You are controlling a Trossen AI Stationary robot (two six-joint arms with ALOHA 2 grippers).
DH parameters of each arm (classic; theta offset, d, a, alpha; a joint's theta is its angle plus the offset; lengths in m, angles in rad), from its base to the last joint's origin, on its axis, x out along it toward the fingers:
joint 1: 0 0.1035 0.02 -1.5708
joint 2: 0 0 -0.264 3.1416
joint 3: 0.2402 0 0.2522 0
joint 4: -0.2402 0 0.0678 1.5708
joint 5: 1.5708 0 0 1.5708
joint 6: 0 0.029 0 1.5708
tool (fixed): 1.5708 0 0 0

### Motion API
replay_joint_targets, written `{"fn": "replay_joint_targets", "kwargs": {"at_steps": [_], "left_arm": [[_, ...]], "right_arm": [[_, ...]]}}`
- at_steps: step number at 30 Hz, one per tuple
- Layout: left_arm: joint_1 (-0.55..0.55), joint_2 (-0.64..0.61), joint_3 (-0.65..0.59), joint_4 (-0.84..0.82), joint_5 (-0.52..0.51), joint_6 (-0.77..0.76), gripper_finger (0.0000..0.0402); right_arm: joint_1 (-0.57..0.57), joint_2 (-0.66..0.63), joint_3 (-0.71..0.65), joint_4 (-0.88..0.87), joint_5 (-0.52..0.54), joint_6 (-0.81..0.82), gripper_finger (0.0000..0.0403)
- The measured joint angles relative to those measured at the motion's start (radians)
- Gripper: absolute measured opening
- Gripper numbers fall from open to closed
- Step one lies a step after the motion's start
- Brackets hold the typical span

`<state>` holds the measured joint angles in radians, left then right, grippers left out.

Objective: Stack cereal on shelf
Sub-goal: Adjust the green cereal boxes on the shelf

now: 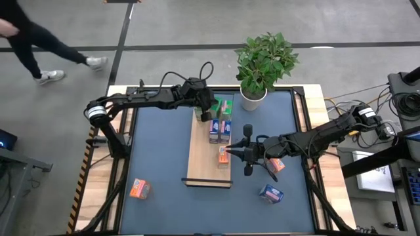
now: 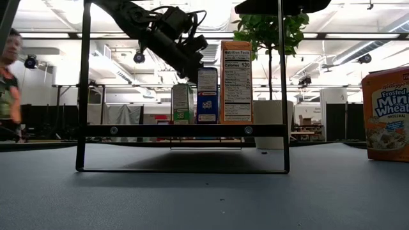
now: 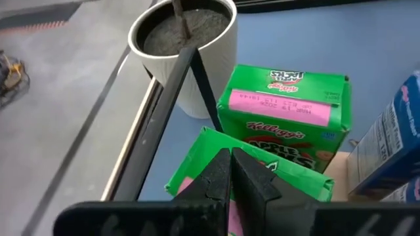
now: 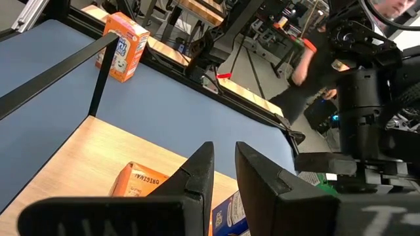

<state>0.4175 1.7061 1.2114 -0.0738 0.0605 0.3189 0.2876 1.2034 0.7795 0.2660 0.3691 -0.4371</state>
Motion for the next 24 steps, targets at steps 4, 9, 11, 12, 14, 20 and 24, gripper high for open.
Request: {"fn": "replay_joint_targets", "kwargs": {"at_steps": [4, 9, 11, 12, 14, 20, 24], "left_arm": [[0.0, -0.002, 0.0, -0.005, -0.002, -0.049, 0.0], [0.0, -0.003, 0.0, -0.007, -0.052, -0.111, 0.0], [-0.001, -0.003, 0.0, -0.011, -0.068, -0.13, 0.0], [-0.002, -0.003, 0.0, -0.013, -0.07, -0.138, 0.0], [-0.005, -0.003, 0.0, -0.013, -0.071, -0.158, 0.0], [-0.02, -0.005, 0.0, -0.017, -0.079, -0.196, 0.0], [-0.027, -0.012, 0.0, -0.025, -0.107, -0.211, 0.0]], "right_arm": [[0.0, 0.0, 0.0, 0.0, 0.0, 0.001, 0.0054], [0.0, 0.0, 0.0, 0.0, 0.0, 0.002, 0.0054], [0.0, 0.0, 0.0, -0.001, 0.0, 0.002, 0.0054], [0.0, 0.0, 0.0, -0.001, 0.0, 0.002, 0.0054], [0.0, 0.0, 0.0, -0.001, 0.0, 0.002, 0.0054], [0.0, 0.0, 0.0, -0.001, 0.0, 0.006, 0.0054], [0.0, 0.0, 0.0, -0.001, 0.0, 0.007, 0.0054]]}}
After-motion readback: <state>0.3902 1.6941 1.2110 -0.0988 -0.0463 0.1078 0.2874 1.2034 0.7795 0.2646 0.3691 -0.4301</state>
